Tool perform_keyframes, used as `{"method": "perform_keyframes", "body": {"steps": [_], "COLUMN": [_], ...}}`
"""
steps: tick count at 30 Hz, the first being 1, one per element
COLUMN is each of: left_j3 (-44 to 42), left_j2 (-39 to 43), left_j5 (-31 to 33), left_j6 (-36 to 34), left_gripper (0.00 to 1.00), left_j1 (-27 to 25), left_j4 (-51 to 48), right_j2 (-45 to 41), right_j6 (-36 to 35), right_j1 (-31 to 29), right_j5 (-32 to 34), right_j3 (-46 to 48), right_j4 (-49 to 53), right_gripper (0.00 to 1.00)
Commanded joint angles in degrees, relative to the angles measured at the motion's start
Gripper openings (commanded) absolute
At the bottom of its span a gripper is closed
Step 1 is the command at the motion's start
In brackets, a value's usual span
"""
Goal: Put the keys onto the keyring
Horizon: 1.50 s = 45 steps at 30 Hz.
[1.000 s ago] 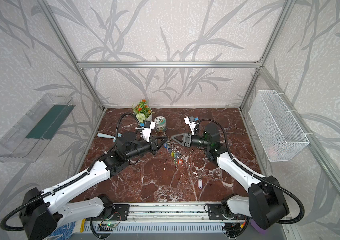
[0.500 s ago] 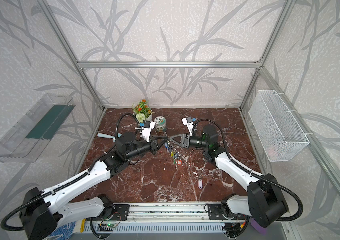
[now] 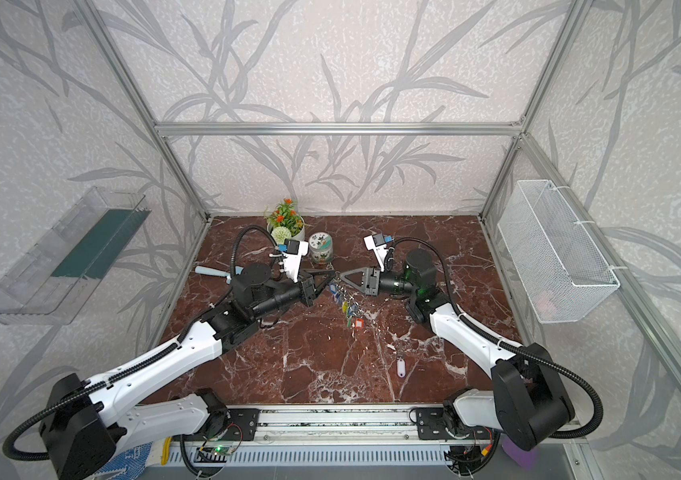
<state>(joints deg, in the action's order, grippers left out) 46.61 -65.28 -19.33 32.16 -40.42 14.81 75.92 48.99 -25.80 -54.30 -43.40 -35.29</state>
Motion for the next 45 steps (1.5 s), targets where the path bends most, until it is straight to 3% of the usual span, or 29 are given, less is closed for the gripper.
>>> {"method": "perform_keyframes", "body": {"steps": [1,11,15,20,28,36,45], "left_j3": [0.1,-0.5,-0.3,-0.2,-1.6,-4.5,-5.5], "left_j2": [0.0,0.8,2.0,3.3,5.4,4.2,-1.1], "left_j5": [-2.1,-2.9,-0.5,1.0,4.7,-12.7,-19.1], "left_j6": [0.2,1.3,1.5,2.5,6.3,6.4,10.7], "left_gripper": [0.00,0.00,0.00,0.17,0.28,0.45,0.51], "left_j1": [-0.5,-0.4,-0.3,0.1,3.9,5.4,8.5], "left_j4": [5.4,3.8,0.3,-2.2,-6.2,1.2,10.7], "right_j2": [0.4,-0.8,-1.4,-2.4,-2.9,-2.6,-3.3], "right_j6": [0.8,-2.1,-3.3,-3.9,-4.1,-3.9,-3.1], "right_j1": [-0.4,-0.3,-0.3,-0.3,-0.1,0.1,0.1], "right_j5": [-0.6,2.0,2.9,3.7,3.7,2.9,0.9], "right_j3": [0.1,-0.5,-0.7,-0.6,-0.9,-1.0,0.1], "right_j4": [-2.5,1.4,2.6,3.3,3.7,1.8,-1.7], "right_gripper": [0.00,0.00,0.00,0.00,0.00,0.00,0.00]}}
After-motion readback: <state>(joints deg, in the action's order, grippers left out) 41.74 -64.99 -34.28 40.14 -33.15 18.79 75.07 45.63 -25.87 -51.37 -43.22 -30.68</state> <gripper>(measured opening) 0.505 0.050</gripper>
